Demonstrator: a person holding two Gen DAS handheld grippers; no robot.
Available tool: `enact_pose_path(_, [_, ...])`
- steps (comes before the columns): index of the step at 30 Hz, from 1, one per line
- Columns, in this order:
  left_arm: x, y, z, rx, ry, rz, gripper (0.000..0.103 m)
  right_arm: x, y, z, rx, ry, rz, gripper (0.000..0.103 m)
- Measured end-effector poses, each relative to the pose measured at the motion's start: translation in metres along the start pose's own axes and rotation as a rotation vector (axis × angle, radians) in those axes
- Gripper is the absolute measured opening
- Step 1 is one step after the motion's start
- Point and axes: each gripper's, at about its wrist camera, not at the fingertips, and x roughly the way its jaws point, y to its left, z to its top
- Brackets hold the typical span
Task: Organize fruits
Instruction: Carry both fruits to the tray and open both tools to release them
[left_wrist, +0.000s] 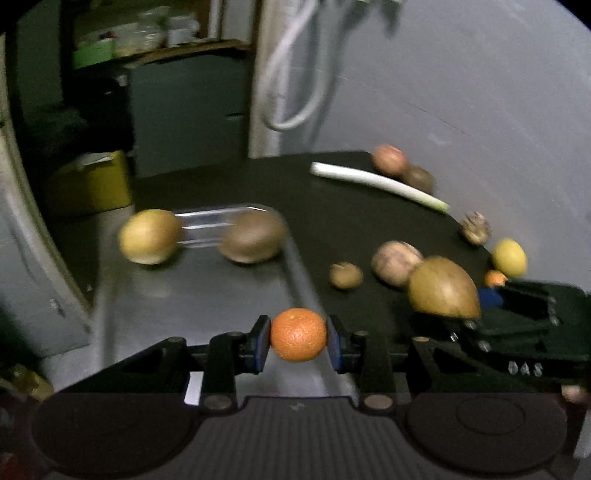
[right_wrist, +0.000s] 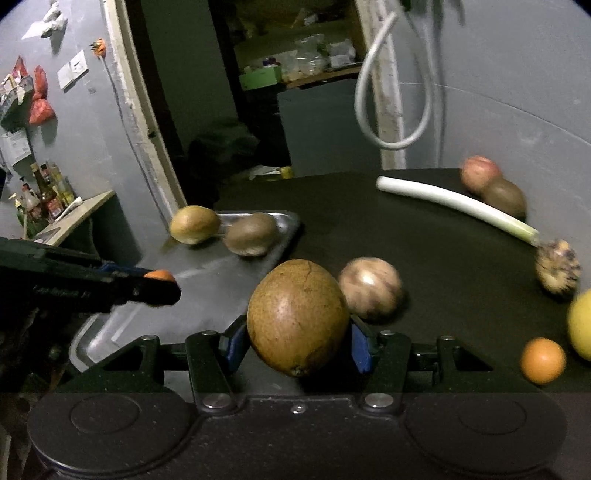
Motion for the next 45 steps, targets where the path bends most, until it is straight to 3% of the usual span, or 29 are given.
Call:
enact_pose_path(9, [0.01,0.075,0.016,-0.102,-0.016,0.087,0.035,0.048,0.064,0.021,-0.041,0.037,0.028,0.057])
enact_pose_path(17, [0.033,0.117,0.022,-0.147,0.006,0.087,0.035,0.09,0.092,0.027,-0.062,0.094,-0.035,0.057])
enact_pose_path(26, [0.053,0.124,0.025,-0.131,0.03,0.066,0.035,0.11,0.105,0.027,-0.133,0.125,-0.084,0.057])
enact_pose_path(37, [0.063,0.126,0.021,-0.12,0.051,0.058,0.036,0.115,0.107,0.023,-0.155,0.131,-0.084,0.058])
enact_pose_path(45, [0.059,0.127,0.02,-0.166,0.058,0.033,0.066,0.103,0.107,0.025,-0.154,0.095,-0.066,0.068])
